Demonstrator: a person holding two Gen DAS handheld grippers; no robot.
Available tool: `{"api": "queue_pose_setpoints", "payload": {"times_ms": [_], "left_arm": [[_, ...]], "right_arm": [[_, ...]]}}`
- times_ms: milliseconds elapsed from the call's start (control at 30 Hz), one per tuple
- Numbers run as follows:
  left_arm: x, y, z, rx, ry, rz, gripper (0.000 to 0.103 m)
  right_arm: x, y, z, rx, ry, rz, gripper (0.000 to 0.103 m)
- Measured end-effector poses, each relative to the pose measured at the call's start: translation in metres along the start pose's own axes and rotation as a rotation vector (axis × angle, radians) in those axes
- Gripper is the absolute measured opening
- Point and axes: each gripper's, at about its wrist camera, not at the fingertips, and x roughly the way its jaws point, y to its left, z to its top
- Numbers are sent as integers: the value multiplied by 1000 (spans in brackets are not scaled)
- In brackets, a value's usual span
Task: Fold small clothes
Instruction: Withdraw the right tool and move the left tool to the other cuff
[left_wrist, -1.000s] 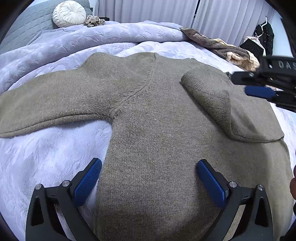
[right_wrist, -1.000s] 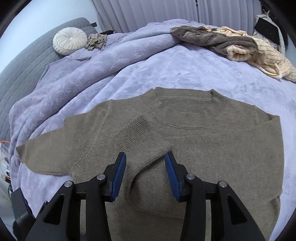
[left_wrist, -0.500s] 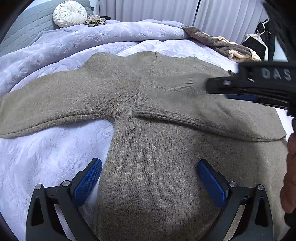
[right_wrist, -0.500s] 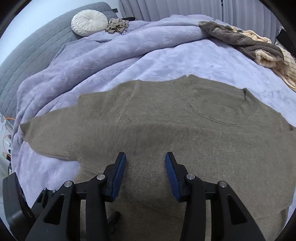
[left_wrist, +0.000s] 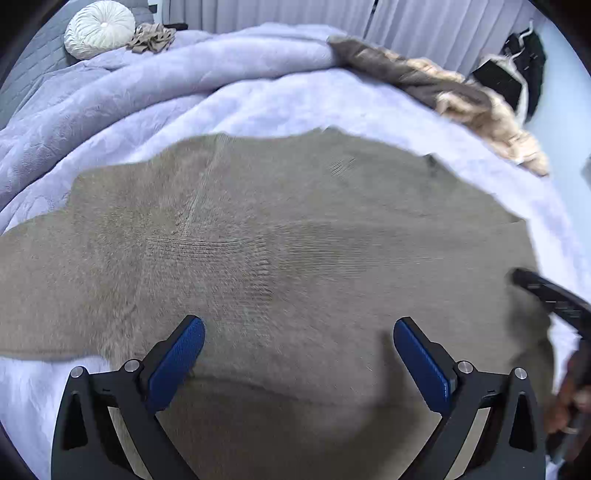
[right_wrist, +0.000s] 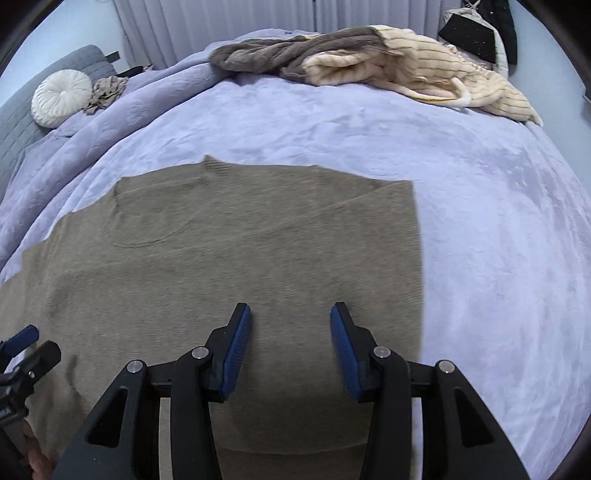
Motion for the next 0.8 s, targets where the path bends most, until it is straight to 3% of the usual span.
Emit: {"api": "queue_pose_setpoints", "payload": {"times_ms": [100,200,267,333,433,567,667,700,800], "left_arm": [[1,1,0,-1,1,18,103],[-14,0,-8,-19,-24,-14,103],[-14,-3,-18,9,-9,5,103],[-7,-7,-22,68,19,60,103],[-25,3,-32,55,30,47,103],[-56,21,-58,-13,0,-18,103],[-58,36,-81,-49,26,0,103],[-55,40,-86,-56,44,7,103],[-71,52,-104,-44,35,-15,103]], "right_arm": [[-13,-14,-6,29,-17,4,49],[-28,9,-25,-61,-41,54,50],[-26,33,-37,-123,-28,100,62],[-19,55,-52,-209,-9,48,62],[-23,60,-70,-243,-2,-21,62],[-58,60,-87,-190,-33,19,62],[-57,70,-111,-194,38,76,62],[-53,75,-120,-200,65,76,62],[-62,90,-143,-268,27,-13,62]]}}
